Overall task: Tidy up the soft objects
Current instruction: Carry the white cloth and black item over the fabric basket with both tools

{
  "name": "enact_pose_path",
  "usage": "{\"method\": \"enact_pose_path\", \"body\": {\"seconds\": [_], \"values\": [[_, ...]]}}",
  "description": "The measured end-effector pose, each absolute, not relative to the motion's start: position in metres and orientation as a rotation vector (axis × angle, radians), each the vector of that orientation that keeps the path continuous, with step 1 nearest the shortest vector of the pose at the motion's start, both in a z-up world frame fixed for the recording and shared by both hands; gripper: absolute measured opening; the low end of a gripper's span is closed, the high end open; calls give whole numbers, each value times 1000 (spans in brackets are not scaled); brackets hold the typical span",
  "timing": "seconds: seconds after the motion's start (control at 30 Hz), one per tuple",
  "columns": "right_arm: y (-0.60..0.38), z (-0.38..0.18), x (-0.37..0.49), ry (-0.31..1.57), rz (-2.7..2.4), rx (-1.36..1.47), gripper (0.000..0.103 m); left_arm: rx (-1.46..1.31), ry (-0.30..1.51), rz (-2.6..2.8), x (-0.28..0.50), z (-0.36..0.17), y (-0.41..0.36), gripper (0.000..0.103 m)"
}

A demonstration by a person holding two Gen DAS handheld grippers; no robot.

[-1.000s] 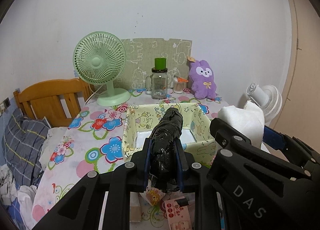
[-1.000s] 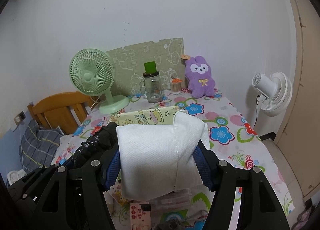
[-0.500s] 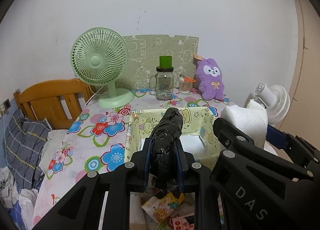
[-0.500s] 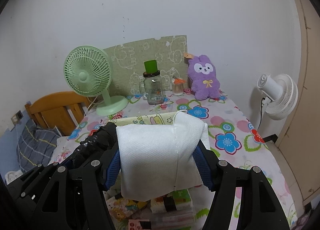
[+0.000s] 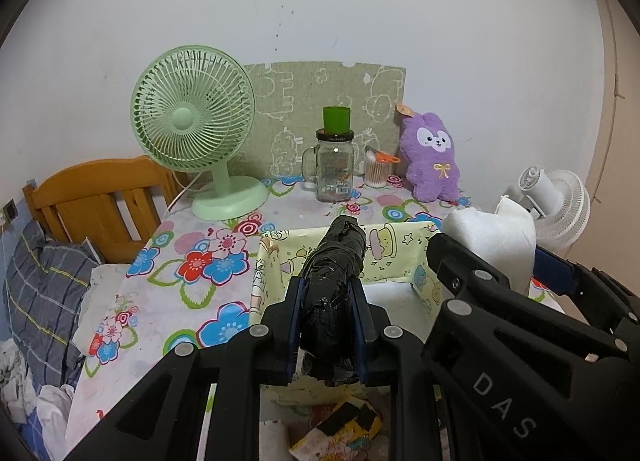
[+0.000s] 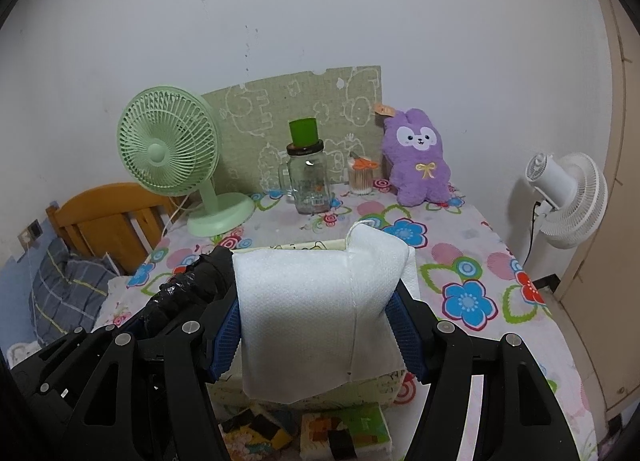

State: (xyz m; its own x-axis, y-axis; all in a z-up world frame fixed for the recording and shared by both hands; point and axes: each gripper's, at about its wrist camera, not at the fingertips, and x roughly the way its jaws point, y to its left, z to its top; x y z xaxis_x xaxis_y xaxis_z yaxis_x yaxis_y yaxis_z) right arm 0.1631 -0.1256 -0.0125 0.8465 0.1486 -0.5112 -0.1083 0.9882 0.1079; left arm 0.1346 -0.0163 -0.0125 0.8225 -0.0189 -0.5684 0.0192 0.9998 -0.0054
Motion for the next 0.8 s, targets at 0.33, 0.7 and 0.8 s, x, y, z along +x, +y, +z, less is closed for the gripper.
{"method": "enact_pose_path", "body": {"seconds": [0.33,0.7,0.8], "values": [[-120,-31,192,595,121,71,69,2,669,-23,164,-32,-12,20],[-113,-50,217,650,120,66,69,10,746,-7,192,-54,-5,21],[-110,-54,221,662,119,62,69,13,761,-2,198,-58,-1,22]]}}
